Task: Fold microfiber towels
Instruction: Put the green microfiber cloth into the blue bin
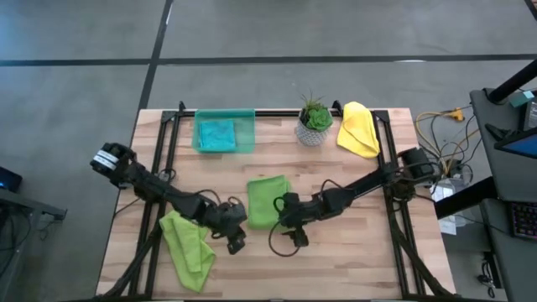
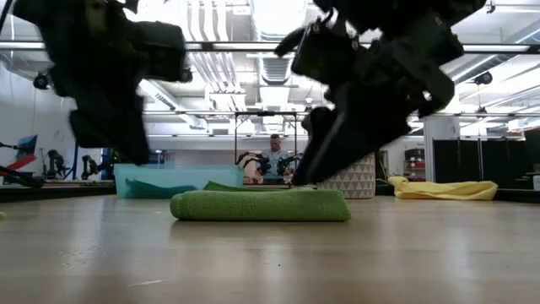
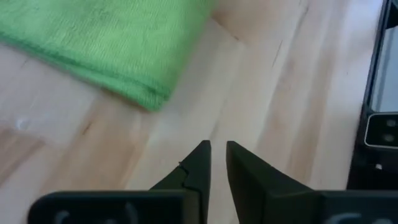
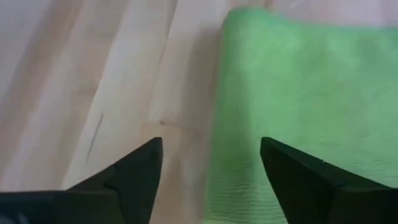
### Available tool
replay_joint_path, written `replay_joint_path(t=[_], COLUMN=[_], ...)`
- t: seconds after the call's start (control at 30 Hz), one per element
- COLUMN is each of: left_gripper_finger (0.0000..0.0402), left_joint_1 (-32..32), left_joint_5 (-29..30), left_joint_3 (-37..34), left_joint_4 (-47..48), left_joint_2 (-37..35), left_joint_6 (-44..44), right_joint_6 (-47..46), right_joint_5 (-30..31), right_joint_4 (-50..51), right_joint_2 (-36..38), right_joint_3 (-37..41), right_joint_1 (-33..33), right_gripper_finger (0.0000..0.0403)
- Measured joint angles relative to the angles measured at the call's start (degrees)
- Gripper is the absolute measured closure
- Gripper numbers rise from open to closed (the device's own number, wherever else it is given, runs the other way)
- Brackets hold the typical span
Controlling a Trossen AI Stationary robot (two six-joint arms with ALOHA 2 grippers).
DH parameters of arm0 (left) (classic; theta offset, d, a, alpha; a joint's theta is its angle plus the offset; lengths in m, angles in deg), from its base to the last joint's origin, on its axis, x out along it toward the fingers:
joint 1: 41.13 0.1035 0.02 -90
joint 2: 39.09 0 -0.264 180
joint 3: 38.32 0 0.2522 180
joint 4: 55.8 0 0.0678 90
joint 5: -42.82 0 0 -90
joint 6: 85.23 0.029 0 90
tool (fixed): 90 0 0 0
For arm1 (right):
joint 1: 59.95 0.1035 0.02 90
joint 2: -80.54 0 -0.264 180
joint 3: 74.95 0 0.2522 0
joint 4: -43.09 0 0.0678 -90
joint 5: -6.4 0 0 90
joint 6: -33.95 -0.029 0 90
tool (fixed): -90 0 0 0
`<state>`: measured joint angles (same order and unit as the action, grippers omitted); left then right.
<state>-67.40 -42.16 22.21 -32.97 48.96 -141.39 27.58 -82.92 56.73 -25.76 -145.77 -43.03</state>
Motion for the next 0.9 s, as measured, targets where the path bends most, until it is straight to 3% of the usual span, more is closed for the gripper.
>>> replay_joint_path(t=[0.13,0.27,0.43,0.63,0.77,0.9], left_gripper_finger=[0.038,0.0388,0.0389,0.0389,0.0389,0.0389], left_joint_1=[-3.54,-6.35,-8.6,-10.18,-10.74,-10.44], left_joint_5=[3.16,5.77,7.14,9.55,14.27,15.74], left_joint_3=[-0.69,-1.15,-0.94,-1.01,-0.98,-0.8], left_joint_4=[0.02,-0.07,0.16,0.13,-0.19,-1.9], left_joint_2=[-1.13,-2.32,-3.14,-5.13,-8.66,-11.05], left_joint_6=[-4.46,-7.96,-9.0,-9.51,-6.21,3.46], right_joint_6=[-0.54,-3.25,-6.69,-7.85,-8.17,-8.46], right_joint_5=[3.23,5.29,9.02,9.92,10.09,7.89], right_joint_4=[3.66,11.02,18.82,21.67,26.87,30.3], right_joint_2=[-3.8,-7.74,-10.94,-10.06,-8.12,-5.16], right_joint_3=[-1.68,-6.01,-11.26,-13.54,-16.28,-20.63], right_joint_1=[1.08,1.19,2.03,2.39,2.15,1.73], right_gripper_finger=[0.0127,0.0149,0.0221,0.0372,0.0389,0.0391])
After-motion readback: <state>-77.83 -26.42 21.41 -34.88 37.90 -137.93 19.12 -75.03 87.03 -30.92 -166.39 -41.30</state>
